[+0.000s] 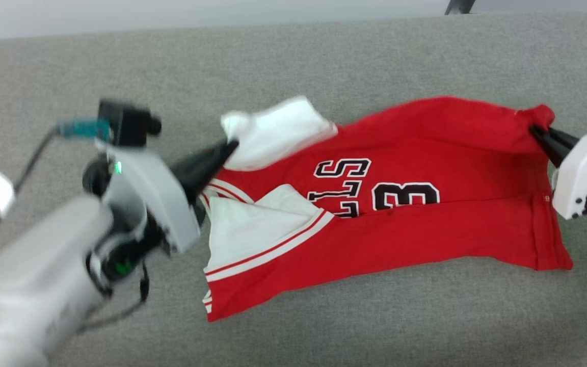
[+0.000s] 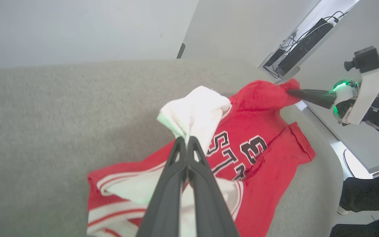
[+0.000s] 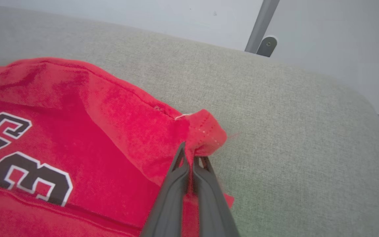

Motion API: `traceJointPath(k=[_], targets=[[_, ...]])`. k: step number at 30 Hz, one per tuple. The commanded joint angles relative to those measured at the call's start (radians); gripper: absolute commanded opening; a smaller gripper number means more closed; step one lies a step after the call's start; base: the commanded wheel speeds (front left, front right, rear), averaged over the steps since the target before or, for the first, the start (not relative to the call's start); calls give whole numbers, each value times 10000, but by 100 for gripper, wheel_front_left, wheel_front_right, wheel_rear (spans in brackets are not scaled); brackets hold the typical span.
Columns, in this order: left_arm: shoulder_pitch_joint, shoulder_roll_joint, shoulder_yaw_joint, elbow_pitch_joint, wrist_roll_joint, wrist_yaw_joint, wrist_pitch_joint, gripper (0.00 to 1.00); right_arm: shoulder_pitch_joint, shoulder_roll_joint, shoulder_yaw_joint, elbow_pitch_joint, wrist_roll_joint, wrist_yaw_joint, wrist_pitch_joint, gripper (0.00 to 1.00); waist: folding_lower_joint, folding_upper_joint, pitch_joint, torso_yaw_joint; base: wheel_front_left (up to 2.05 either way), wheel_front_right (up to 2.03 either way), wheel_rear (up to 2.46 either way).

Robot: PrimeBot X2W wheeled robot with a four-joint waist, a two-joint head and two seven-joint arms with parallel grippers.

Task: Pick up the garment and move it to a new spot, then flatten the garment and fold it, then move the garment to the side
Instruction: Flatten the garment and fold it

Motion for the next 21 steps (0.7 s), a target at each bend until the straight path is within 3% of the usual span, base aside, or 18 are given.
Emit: traceJointPath(k=[1,8,15,16,17,18,19,20,21], targets=[[590,165,-61,-394,48,215,-311,0,323,-144,16,-152,133,-12,-142,0,0,0,-31,89,0,0,0],[2298,684,-93,-1644,-31,1081,-1491,0,1192,-621,-202,-508,352,-12,-301,0,0,0,61,198,0,0,0],[2936,616,-385,-1736,276,1617,-1843,0,1706,-449,-374,-410,386,-12,-430,0,0,0,52,204,0,0,0],[2933,581,-459,-1612,425,1694,-1876,0,1736,-418,-387,-354,333,-12,-446,15,0,0,43,207,0,0,0],[2939,503,-524,-1495,532,1760,-1905,0,1735,-387,-434,-270,273,-12,-525,41,0,0,31,203,0,0,0],[2949,384,-545,-1394,562,1756,-1973,15,1743,-341,-471,-212,231,-12,-557,100,0,0,2,209,0,0,0],[2980,270,-521,-1303,531,1726,-2047,24,1778,-284,-480,-165,200,-12,-599,100,0,0,-30,210,0,0,0],[2980,270,-521,-1303,531,1726,-2047,24,1778,-284,-480,-165,200,-12,-599,100,0,0,-30,210,0,0,0],[3016,211,-512,-1194,518,1689,-2104,49,1821,-250,-494,-140,186,-12,-624,100,0,0,-81,212,0,0,0]])
